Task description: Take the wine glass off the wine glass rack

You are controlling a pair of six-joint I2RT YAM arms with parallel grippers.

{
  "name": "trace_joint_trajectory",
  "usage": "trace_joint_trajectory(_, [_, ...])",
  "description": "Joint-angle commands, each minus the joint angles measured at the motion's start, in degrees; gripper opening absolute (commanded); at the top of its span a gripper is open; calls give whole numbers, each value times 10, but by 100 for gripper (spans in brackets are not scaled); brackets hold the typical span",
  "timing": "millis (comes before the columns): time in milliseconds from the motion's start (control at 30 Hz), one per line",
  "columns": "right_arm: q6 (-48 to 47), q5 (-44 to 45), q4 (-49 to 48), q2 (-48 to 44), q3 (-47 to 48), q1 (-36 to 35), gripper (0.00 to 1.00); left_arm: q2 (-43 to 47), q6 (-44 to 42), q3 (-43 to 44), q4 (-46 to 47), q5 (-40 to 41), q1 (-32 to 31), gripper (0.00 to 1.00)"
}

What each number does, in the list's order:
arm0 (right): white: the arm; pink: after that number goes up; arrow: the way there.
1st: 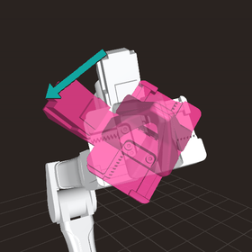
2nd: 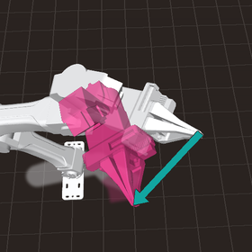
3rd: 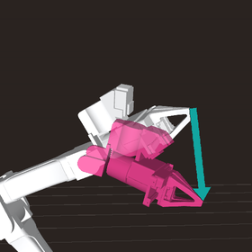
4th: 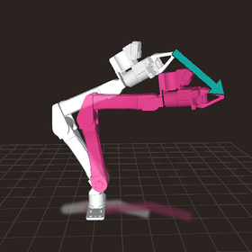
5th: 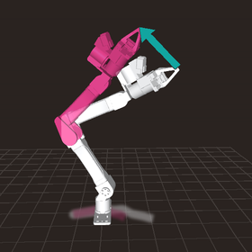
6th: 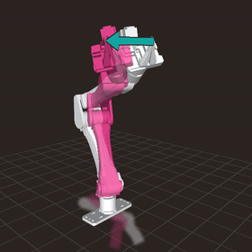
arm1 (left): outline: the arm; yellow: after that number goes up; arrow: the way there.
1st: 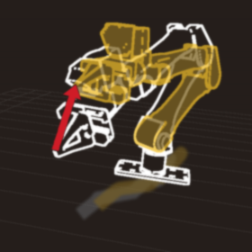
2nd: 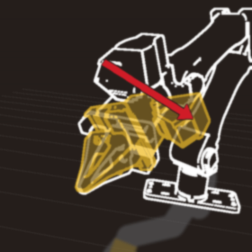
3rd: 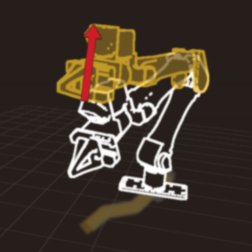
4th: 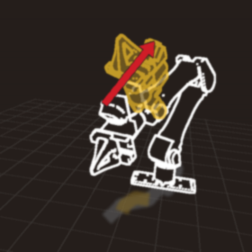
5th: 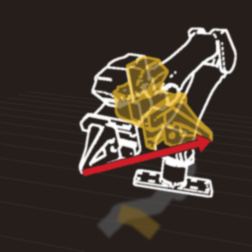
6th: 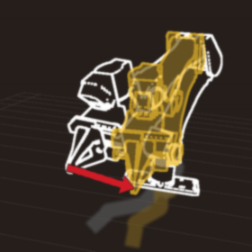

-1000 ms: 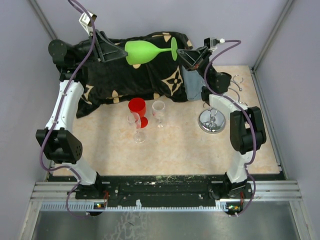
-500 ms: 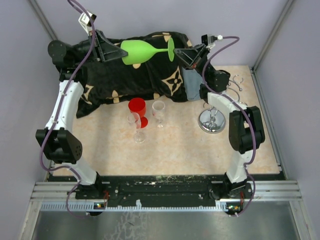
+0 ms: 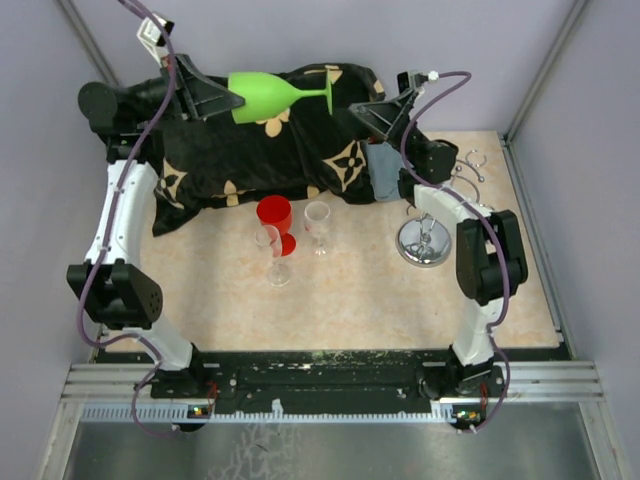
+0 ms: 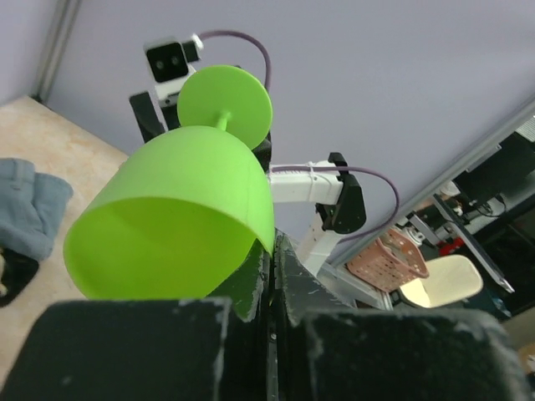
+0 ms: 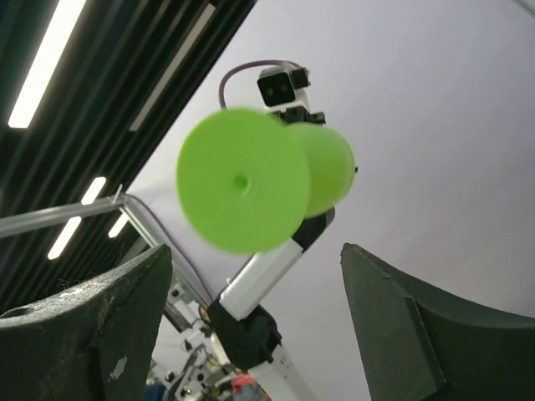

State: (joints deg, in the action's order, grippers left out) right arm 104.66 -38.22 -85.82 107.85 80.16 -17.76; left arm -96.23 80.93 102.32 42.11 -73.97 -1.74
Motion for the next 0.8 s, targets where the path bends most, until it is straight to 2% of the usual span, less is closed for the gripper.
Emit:
trace_joint_trajectory(0, [-52,-49,-17,-65,17,12,82,15,-21,48,17,11,55,0])
trace_joint_trajectory(167, [-155,-101,139,-125,27,17,84,-3,-33,55,24,7,113,0])
trace_joint_trajectory(267, [-234,-107,240,-186,15,22,85,-13,-116,60,-48,-6,142,0])
trace_joint_trajectory(367, [-339,-98,388,-246,2,29,86,1,-351,76,-289,11,163,0])
trace_joint_trajectory(433, [-415,-83,504,-284,5,33,86,15,-546,100,-488,67,169,0])
trace_joint_trajectory(467, [-448,-73,554,-302,9,35,86,21,-612,113,-556,95,169,0])
trace_joint_trajectory(633, [-585,9,801,-359,50,40,87,64,-743,125,-701,112,155,0])
trace_joint_trajectory(700, [-639,102,929,-374,78,40,88,86,-812,139,-774,132,124,0])
trace_joint_trajectory(767, [-688,189,1016,-384,99,40,88,107,-875,142,-838,157,84,0])
